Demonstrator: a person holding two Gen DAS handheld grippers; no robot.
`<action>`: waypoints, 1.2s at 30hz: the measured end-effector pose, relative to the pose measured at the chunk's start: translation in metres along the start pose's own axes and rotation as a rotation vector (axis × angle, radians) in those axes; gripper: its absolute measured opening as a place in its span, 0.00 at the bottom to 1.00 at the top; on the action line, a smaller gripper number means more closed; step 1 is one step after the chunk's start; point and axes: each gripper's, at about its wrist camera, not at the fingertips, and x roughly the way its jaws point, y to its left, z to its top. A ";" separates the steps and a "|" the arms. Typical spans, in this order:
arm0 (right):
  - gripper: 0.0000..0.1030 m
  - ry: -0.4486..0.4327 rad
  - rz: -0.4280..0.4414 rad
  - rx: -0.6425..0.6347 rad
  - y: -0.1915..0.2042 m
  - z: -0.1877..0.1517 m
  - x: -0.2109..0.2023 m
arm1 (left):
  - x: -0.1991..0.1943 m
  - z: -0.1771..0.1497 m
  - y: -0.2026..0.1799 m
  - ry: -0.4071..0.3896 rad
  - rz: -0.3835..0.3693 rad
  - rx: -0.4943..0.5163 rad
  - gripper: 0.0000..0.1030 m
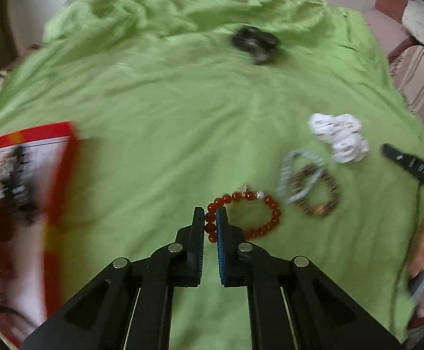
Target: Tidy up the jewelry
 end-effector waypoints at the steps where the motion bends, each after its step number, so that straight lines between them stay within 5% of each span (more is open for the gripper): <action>1: 0.02 -0.007 -0.007 0.000 -0.001 -0.001 -0.003 | -0.006 -0.005 0.009 0.000 0.013 -0.012 0.07; 4: 0.06 0.015 0.141 0.029 0.003 -0.006 -0.008 | -0.018 -0.013 0.025 0.003 0.001 -0.047 0.07; 7: 0.27 0.090 0.312 -0.001 0.023 -0.017 -0.001 | -0.023 -0.018 0.024 -0.007 -0.018 -0.041 0.07; 10: 0.31 0.177 0.384 -0.040 0.044 -0.031 0.016 | -0.020 -0.020 0.014 -0.014 -0.003 -0.007 0.07; 15: 0.30 0.203 0.305 -0.132 0.064 -0.044 0.037 | -0.008 -0.019 0.003 -0.007 0.002 0.035 0.09; 16: 0.25 0.202 0.297 -0.149 0.067 -0.046 0.037 | -0.007 -0.019 0.002 -0.006 0.007 0.039 0.09; 17: 0.06 0.200 0.293 -0.163 0.069 -0.046 0.035 | -0.007 -0.020 0.001 -0.007 0.005 0.039 0.09; 25: 0.06 0.218 0.043 -0.111 0.032 -0.057 -0.009 | -0.038 -0.023 0.014 -0.040 -0.055 0.002 0.09; 29: 0.06 0.276 0.013 -0.052 0.010 -0.072 -0.037 | -0.050 -0.024 0.029 -0.045 -0.108 -0.053 0.10; 33: 0.06 0.344 0.130 0.036 -0.007 -0.105 -0.067 | -0.061 -0.026 0.038 -0.050 -0.158 -0.097 0.11; 36: 0.06 0.380 0.392 0.089 -0.013 -0.127 -0.084 | -0.066 -0.028 0.040 -0.050 -0.175 -0.105 0.11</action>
